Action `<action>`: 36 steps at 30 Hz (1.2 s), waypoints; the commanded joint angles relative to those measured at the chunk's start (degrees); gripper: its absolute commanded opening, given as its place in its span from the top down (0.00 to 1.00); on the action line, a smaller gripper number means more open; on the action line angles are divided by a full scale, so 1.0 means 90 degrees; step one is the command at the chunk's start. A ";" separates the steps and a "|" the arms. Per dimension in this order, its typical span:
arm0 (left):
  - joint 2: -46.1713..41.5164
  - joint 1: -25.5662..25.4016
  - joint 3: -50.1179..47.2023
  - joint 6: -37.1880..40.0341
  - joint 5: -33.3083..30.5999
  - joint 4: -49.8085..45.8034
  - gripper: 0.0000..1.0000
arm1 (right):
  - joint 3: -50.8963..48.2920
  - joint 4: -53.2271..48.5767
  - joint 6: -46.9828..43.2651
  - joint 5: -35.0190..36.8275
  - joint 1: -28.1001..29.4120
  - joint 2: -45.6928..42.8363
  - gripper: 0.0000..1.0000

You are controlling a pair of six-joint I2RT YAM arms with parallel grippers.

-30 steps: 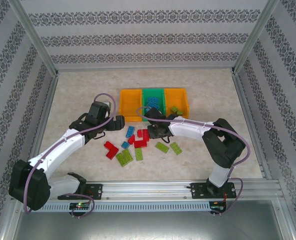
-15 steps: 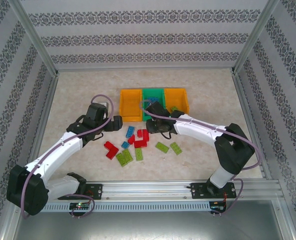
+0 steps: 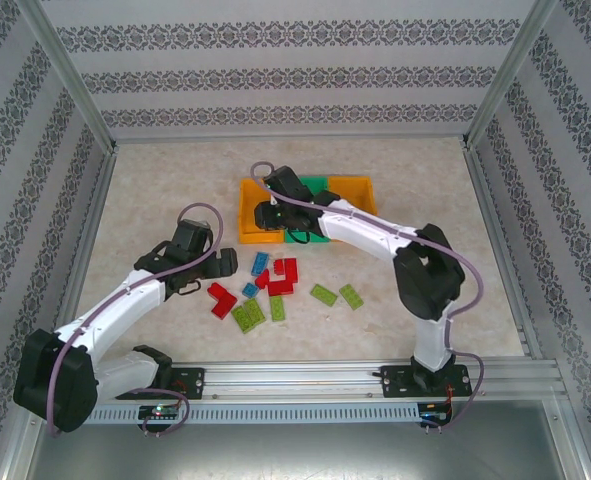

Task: Sort the legos into containers by color

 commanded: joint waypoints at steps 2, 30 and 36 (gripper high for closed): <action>-0.0081 0.0111 -0.0210 -0.0429 0.0307 -0.0243 0.01 | 0.0509 -0.0005 -0.0023 0.0142 -0.0163 0.0489 0.69; -0.0375 0.0178 -0.0862 -0.3701 0.1290 -0.0758 0.04 | 0.0547 0.0854 -0.0314 0.0113 -0.0160 0.0576 0.17; -0.0039 0.0174 -0.0665 -0.3883 0.1345 -0.0588 0.12 | -0.0103 0.1116 -0.0370 -0.0011 -0.0268 0.0158 0.17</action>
